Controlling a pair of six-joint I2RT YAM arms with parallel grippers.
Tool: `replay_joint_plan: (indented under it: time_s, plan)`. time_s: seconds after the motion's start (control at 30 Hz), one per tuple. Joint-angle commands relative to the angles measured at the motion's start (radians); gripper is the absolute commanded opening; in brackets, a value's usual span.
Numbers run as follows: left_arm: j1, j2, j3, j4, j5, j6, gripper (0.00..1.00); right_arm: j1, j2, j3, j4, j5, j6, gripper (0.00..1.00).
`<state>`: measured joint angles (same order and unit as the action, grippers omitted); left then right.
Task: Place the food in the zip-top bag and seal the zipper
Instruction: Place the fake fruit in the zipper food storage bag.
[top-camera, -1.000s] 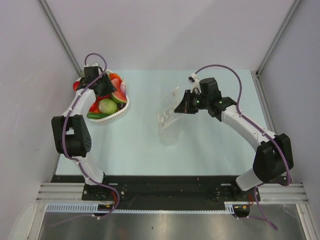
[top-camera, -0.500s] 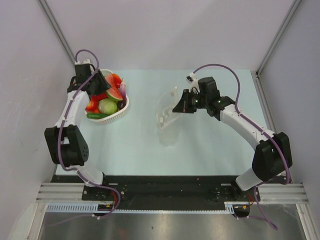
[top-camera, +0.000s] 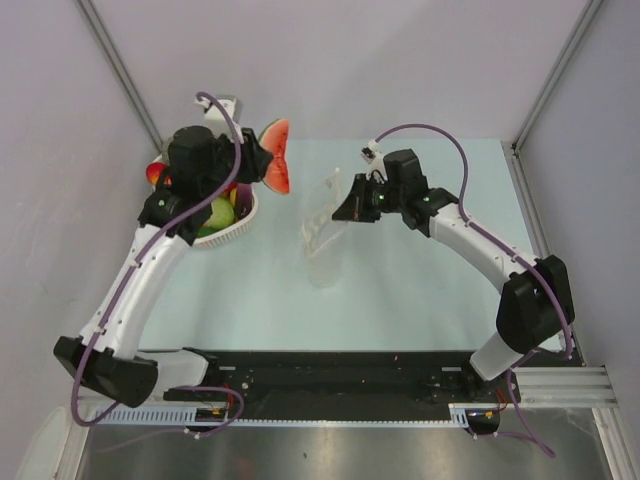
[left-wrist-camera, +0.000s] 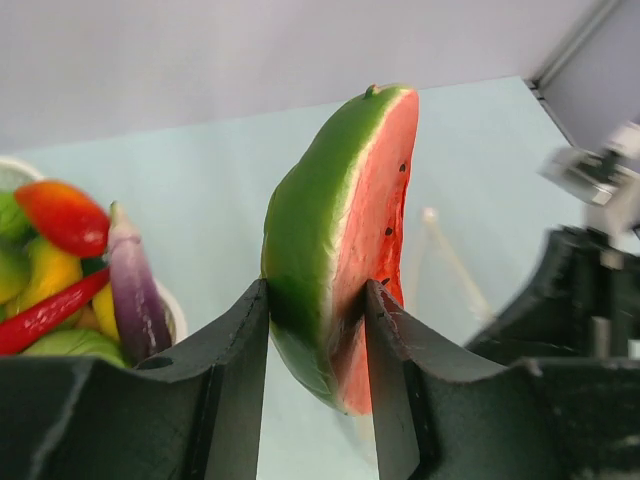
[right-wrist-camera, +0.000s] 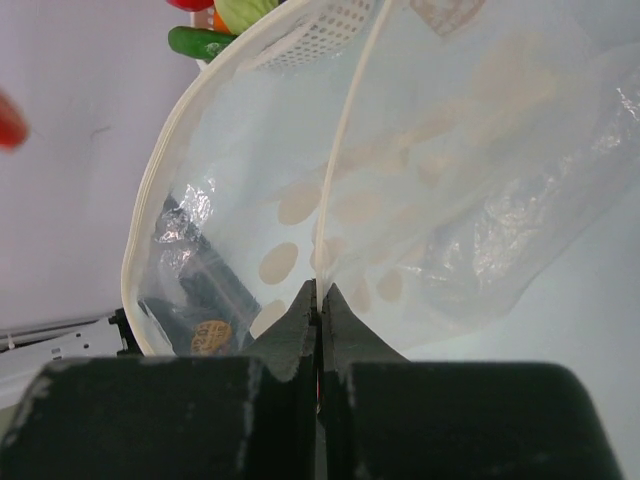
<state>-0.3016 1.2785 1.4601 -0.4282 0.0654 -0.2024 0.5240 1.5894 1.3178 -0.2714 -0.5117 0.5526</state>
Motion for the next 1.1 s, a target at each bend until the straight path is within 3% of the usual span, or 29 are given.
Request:
replay_joint_plan:
  time_s: [0.0,0.13,0.23,0.47,0.7,0.77,0.8,0.9,0.93,1.07]
  plan:
    - [-0.155,-0.045,0.017,0.014,-0.174,0.141,0.0,0.024,0.023,0.078,0.031,0.036,0.039,0.0]
    - [-0.316,-0.013,0.008,-0.03,-0.263,0.172,0.0,0.036,0.041,0.106,0.021,0.067,0.059,0.0]
    - [-0.372,0.025,-0.012,-0.064,-0.32,0.189,0.0,0.039,0.043,0.123,0.006,0.096,0.056,0.0]
    - [-0.404,0.107,-0.012,-0.17,-0.397,0.196,0.0,0.039,0.037,0.138,-0.012,0.104,0.067,0.0]
    - [-0.419,0.128,-0.011,-0.234,-0.378,0.227,0.03,0.037,0.046,0.144,-0.006,0.091,0.081,0.0]
    - [-0.419,0.143,0.012,-0.271,-0.375,0.221,0.14,0.037,0.046,0.146,-0.005,0.084,0.079,0.0]
    - [-0.419,0.154,0.023,-0.28,-0.356,0.219,0.33,0.036,0.043,0.146,-0.003,0.081,0.075,0.0]
    - [-0.416,0.144,0.051,-0.276,-0.335,0.219,0.63,0.037,0.041,0.138,-0.002,0.064,0.069,0.0]
    - [-0.401,0.124,0.066,-0.268,-0.316,0.212,0.77,0.036,0.04,0.133,-0.003,0.065,0.066,0.0]
    - [-0.321,0.075,0.132,-0.225,-0.196,0.17,0.93,0.033,0.029,0.107,-0.006,0.075,0.04,0.0]
